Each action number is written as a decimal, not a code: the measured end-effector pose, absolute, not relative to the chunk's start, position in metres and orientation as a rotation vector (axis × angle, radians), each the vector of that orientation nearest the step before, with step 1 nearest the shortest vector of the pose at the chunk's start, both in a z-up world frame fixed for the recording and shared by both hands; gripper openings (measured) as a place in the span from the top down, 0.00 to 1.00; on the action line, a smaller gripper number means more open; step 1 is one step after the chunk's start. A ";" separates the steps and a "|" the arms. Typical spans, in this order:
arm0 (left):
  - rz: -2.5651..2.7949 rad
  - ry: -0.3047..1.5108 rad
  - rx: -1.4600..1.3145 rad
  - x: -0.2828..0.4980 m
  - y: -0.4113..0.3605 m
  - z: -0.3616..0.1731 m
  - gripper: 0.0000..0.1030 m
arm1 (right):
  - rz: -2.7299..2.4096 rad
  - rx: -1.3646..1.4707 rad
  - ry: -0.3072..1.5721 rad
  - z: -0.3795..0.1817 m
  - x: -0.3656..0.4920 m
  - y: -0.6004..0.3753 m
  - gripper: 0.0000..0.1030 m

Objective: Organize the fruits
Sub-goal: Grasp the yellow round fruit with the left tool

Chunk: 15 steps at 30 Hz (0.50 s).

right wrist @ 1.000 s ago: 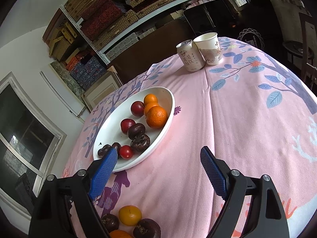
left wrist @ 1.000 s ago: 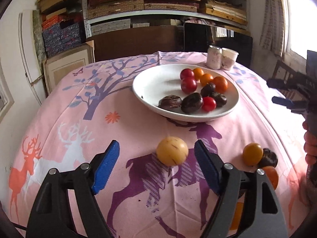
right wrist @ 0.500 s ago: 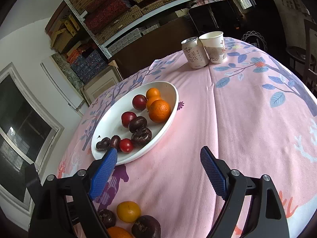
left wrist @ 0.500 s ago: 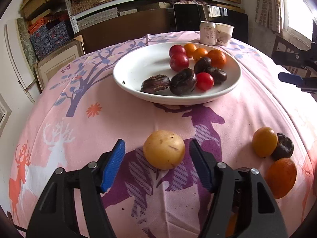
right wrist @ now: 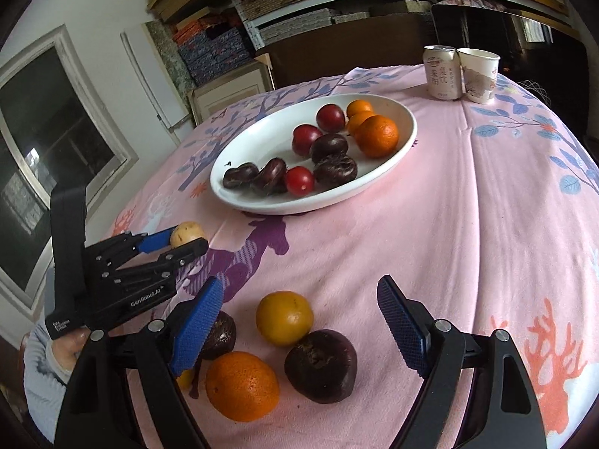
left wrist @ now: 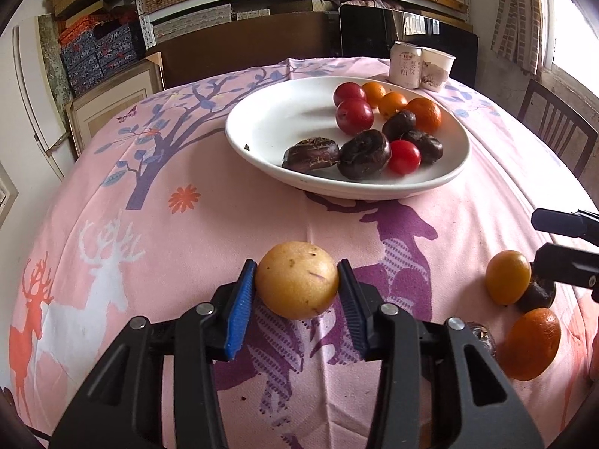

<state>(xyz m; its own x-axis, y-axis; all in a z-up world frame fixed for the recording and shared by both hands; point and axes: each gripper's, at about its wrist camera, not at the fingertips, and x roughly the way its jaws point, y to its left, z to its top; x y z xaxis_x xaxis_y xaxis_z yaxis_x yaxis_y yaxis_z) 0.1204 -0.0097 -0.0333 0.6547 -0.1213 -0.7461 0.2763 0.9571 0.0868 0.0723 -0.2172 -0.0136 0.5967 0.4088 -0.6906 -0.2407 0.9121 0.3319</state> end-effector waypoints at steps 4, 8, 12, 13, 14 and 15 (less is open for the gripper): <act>-0.229 0.835 0.203 0.121 -0.010 -0.035 0.58 | 0.399 0.182 0.879 -0.018 0.071 -0.210 0.37; -0.231 0.845 0.194 0.123 -0.010 -0.037 0.58 | 0.408 0.120 0.907 -0.025 0.072 -0.198 0.46; -0.233 0.849 0.192 0.123 -0.009 -0.038 0.58 | 0.389 0.049 0.899 -0.029 0.070 -0.189 0.50; -0.235 0.857 0.188 0.124 -0.008 -0.039 0.58 | 0.387 0.057 0.900 -0.030 0.070 -0.191 0.56; -0.239 0.871 0.181 0.126 -0.007 -0.041 0.58 | 0.385 0.069 0.901 -0.030 0.071 -0.194 0.62; -0.246 0.881 0.168 0.128 -0.006 -0.042 0.58 | 0.390 0.083 0.904 -0.030 0.072 -0.196 0.62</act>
